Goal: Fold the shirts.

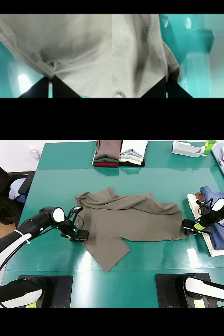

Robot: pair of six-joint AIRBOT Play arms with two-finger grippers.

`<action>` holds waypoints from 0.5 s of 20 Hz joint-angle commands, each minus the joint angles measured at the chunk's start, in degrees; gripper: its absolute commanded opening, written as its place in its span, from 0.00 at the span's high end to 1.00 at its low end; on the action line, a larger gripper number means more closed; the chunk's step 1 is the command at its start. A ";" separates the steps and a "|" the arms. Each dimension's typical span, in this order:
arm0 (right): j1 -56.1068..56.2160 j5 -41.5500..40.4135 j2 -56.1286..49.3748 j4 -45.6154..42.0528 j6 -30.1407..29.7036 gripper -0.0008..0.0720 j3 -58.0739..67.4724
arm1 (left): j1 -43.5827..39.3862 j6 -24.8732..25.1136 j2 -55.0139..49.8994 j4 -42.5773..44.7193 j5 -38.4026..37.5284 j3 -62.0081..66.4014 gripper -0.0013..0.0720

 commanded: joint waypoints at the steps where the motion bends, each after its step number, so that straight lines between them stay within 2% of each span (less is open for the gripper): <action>1: 0.04 1.09 4.87 0.74 -0.74 0.96 1.90 | 0.24 -1.07 5.66 5.79 0.59 5.14 0.95; 5: 0.04 4.83 14.67 6.49 -2.05 0.96 13.66 | 4.22 -1.44 18.95 13.66 -1.36 20.02 0.95; 8: 0.04 3.96 21.55 12.31 -2.03 0.96 25.68 | 6.80 -1.31 26.91 18.14 -1.31 32.52 0.95; 10: 0.04 3.65 25.20 12.66 -2.01 0.96 33.77 | 6.80 -1.31 30.36 21.44 -1.27 39.98 0.95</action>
